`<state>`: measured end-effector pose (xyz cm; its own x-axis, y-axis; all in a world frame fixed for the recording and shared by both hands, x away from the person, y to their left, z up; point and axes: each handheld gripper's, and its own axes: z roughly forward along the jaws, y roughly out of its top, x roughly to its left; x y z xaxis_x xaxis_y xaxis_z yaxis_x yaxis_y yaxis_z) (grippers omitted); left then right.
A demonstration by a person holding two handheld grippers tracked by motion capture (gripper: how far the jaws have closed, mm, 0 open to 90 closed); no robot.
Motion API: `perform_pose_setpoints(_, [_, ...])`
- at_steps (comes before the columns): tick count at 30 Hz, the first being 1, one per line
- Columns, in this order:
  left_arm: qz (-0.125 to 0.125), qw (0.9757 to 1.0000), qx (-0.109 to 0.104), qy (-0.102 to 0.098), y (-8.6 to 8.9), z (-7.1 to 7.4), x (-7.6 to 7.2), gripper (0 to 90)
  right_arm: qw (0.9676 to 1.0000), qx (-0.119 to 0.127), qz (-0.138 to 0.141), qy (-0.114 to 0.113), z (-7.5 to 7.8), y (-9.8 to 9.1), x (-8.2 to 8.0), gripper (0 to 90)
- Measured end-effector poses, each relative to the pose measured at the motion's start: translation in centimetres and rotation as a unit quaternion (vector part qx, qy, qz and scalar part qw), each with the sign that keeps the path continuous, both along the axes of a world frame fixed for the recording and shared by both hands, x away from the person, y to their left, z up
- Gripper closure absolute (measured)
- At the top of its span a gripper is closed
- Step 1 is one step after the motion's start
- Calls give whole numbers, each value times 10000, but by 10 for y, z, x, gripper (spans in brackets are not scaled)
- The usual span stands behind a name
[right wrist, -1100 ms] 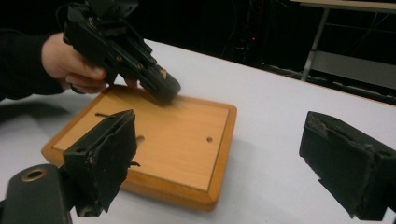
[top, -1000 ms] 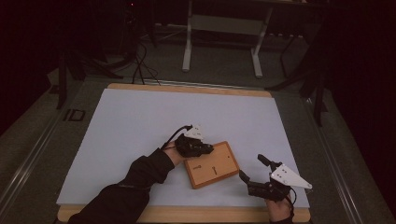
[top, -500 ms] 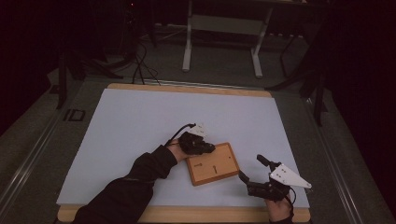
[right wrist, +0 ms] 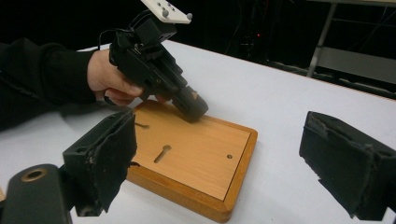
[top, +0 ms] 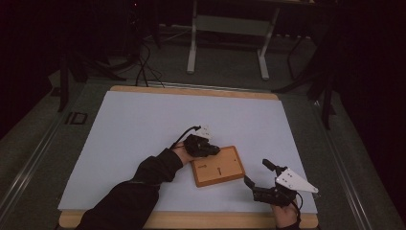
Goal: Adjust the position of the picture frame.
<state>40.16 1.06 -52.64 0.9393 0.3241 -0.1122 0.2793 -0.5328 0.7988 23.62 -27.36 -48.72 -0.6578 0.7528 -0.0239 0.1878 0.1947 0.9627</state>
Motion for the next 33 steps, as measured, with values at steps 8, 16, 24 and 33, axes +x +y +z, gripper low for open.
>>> perform_pose_setpoints(8, [177, 9997, -169, -3, 10, 13, -7, 726, 10000, -2, 10, 18, 0, 1, 0, 106])
perform_pose_setpoints(16, [332, 9993, -92, -167, 25, 27, -25, 719, 10000, -12, -2, 8, 0, 1, 0, 106])
perform_pose_setpoints(24, [270, 9995, -159, 18, 39, 31, -57, 737, 10000, -11, -6, 19, 0, 2, 1, 106])
perform_pose_setpoints(33, [-31, 9997, -115, 207, 32, 25, -94, 815, 10000, -34, 22, 37, -1, 3, 1, 106])
